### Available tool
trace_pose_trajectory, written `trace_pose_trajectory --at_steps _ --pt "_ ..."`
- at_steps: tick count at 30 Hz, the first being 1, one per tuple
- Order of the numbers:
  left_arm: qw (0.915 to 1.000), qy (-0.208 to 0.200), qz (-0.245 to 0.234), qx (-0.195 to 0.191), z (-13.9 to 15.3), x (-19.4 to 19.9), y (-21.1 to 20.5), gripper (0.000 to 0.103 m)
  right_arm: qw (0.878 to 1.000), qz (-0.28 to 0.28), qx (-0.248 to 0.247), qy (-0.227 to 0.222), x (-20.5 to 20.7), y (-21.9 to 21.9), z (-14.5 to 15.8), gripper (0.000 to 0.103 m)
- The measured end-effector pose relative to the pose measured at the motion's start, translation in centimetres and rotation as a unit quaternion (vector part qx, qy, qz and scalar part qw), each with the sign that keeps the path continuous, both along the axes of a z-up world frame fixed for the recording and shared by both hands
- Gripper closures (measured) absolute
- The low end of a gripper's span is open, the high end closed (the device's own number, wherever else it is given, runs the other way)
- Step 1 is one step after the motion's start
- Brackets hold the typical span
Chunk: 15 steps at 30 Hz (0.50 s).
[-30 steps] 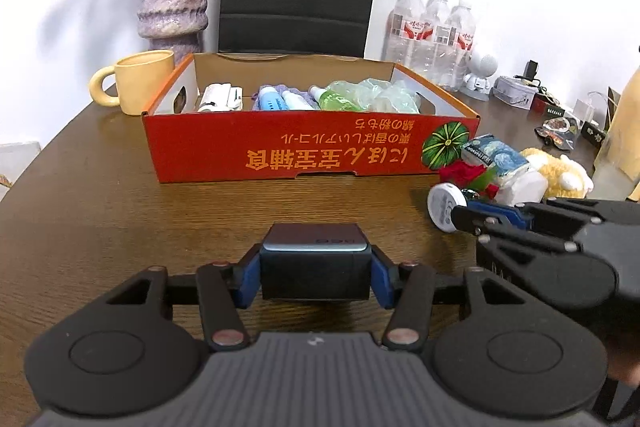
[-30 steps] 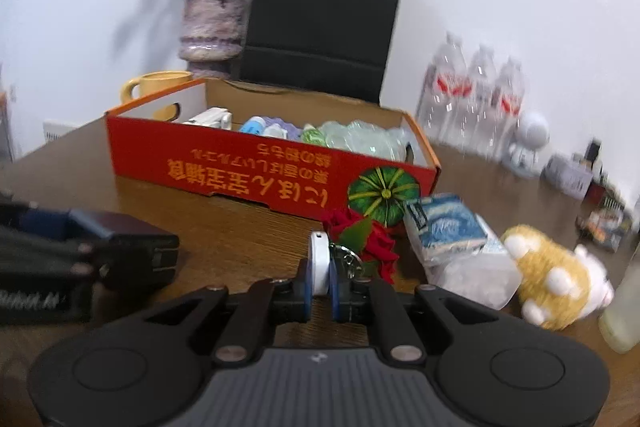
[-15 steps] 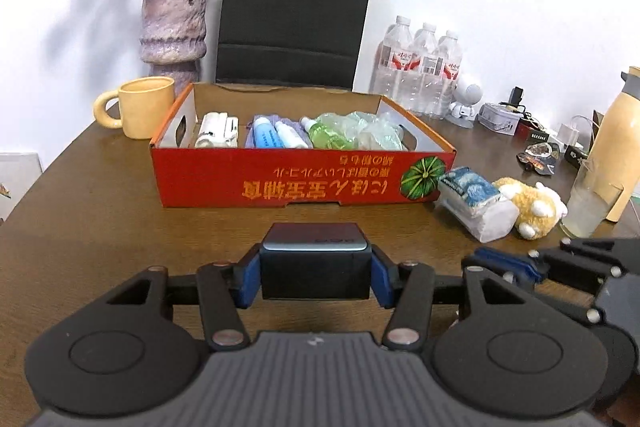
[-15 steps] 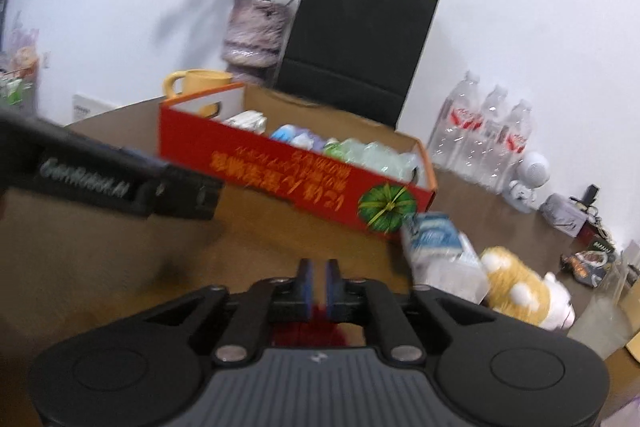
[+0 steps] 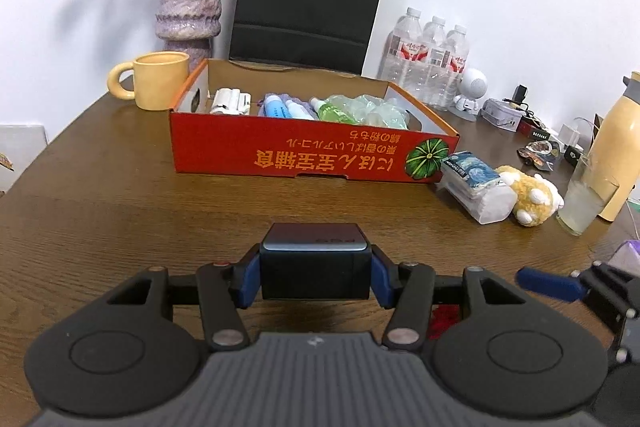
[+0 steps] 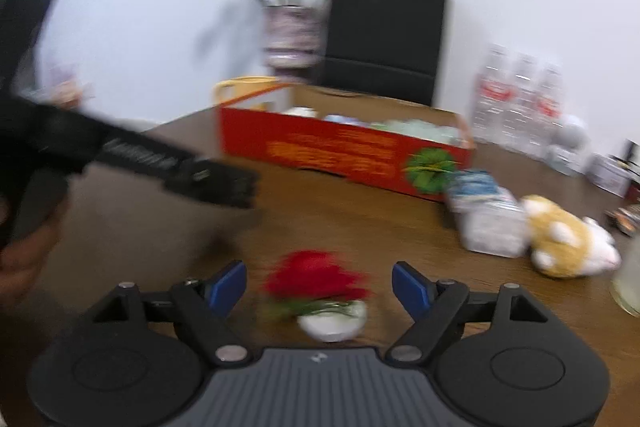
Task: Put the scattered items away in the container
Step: 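Lift the black charger with the left tool while the right tool carries the rose pot over the box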
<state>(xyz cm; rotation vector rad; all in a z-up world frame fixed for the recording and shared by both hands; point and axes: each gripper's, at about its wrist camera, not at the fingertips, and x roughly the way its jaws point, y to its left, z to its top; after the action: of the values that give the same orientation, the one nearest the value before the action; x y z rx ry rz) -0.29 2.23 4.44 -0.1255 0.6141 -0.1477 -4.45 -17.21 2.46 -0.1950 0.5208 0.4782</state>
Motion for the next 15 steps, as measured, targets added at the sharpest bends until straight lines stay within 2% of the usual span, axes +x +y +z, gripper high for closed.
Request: trace_pose_trajectory --at_steps 3,6,8,9,10,11,12,13,15 --pt "1.0 -0.001 0.006 0.003 0.1 -0.2 0.3 0.049 1.0 0.016 -0.008 0.0 -0.2 0.7 -0.7 0.015" --pt "1.0 0.003 0.006 0.004 -0.1 -0.1 0.2 0.049 0.999 -0.026 -0.018 0.02 1.1 0.3 -1.4 0.018" --pt "1.0 0.004 0.002 0.004 -0.2 0.0 0.0 0.049 0.998 -0.045 0.003 0.051 2.2 -0.5 -1.8 0.018" --pt "1.0 0.005 0.0 0.004 -0.2 0.0 -0.1 0.049 0.997 -0.045 0.007 0.055 2.4 -0.6 -2.0 0.025" --pt "1.0 0.005 -0.001 0.004 -0.2 0.0 -0.2 0.049 0.997 -0.046 0.011 0.059 2.6 -0.7 -2.2 0.037" --pt "1.0 0.004 -0.004 0.005 -0.2 0.0 -0.4 0.049 0.997 -0.046 0.015 0.063 2.7 -0.8 -2.4 0.042" --pt "1.0 0.003 -0.007 0.005 -0.2 -0.1 -0.5 0.049 0.997 -0.045 0.019 0.067 2.9 -0.8 -2.6 0.056" --pt "1.0 0.001 -0.008 0.004 -0.1 -0.1 -0.6 0.049 0.997 -0.042 0.019 0.067 2.9 -0.7 -2.7 0.065" --pt "1.0 -0.004 -0.007 0.0 0.1 -0.2 -0.7 0.049 0.997 -0.035 0.019 0.066 3.0 -0.4 -2.7 0.065"
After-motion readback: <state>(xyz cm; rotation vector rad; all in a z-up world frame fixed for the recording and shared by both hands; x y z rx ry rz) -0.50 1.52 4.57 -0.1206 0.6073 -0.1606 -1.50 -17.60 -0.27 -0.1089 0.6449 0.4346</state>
